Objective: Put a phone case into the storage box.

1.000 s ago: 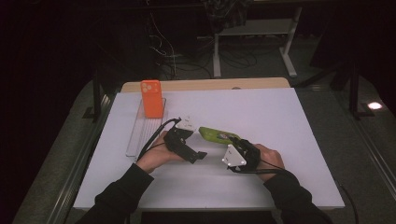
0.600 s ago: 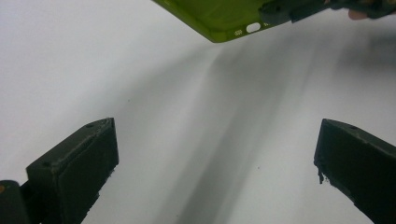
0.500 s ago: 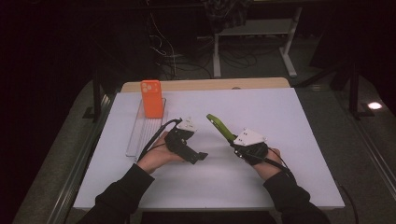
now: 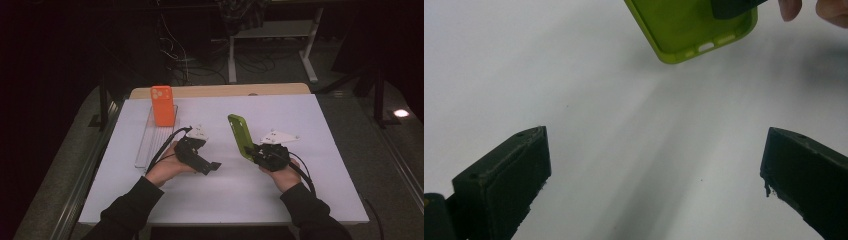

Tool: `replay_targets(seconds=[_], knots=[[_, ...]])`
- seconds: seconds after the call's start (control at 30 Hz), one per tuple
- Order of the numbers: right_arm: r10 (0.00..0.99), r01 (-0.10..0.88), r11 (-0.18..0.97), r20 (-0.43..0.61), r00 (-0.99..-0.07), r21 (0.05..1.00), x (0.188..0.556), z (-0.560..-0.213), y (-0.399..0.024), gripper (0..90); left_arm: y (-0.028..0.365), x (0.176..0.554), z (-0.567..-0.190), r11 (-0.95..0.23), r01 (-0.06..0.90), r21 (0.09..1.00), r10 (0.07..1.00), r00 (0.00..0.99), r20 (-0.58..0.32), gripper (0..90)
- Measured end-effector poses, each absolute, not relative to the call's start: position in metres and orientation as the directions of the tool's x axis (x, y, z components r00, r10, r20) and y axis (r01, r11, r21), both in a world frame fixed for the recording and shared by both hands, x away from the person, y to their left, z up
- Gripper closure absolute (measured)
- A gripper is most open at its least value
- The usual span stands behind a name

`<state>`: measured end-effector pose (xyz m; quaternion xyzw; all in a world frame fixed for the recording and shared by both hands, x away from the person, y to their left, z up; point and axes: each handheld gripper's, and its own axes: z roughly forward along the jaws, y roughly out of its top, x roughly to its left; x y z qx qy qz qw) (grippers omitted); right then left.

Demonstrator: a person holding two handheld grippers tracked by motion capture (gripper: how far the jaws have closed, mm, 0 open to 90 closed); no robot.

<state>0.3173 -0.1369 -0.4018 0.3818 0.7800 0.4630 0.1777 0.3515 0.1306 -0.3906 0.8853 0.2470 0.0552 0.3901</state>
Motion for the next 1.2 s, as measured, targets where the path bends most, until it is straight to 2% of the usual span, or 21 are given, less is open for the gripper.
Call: replay_targets(seconds=[0.13,0.37,0.73,0.8,0.87,0.93,1.2], knots=[[0.757,0.443,0.249,0.112,-0.643,0.861,0.318,-0.401,-0.138,75.6,0.133,0.353,-0.388,-0.596,0.384,0.705,0.471,0.879,-0.081,0.0],[0.761,0.447,0.233,0.125,-0.637,0.864,0.317,-0.402,-0.138,75.6,0.133,0.355,-0.383,-0.503,0.408,0.762,0.502,0.856,-0.127,0.0],[0.756,0.440,0.232,0.124,-0.643,0.868,0.316,-0.402,-0.136,75.6,0.125,0.367,-0.360,-0.448,0.388,0.806,0.479,0.865,-0.151,0.0],[0.755,0.443,0.229,0.129,-0.642,0.867,0.316,-0.402,-0.136,75.7,0.120,0.369,-0.358,-0.417,0.402,0.815,0.480,0.859,-0.179,0.0],[0.753,0.440,0.232,0.126,-0.646,0.868,0.316,-0.402,-0.135,75.7,0.117,0.374,-0.354,-0.445,0.381,0.811,0.466,0.871,-0.154,0.0],[0.749,0.435,0.241,0.118,-0.652,0.868,0.315,-0.402,-0.134,75.7,0.113,0.375,-0.352,-0.416,0.397,0.818,0.468,0.865,-0.182,0.0],[0.737,0.423,0.255,0.108,-0.668,0.870,0.314,-0.402,-0.128,75.7,0.106,0.388,-0.344,-0.425,0.379,0.822,0.461,0.872,-0.163,0.0]])
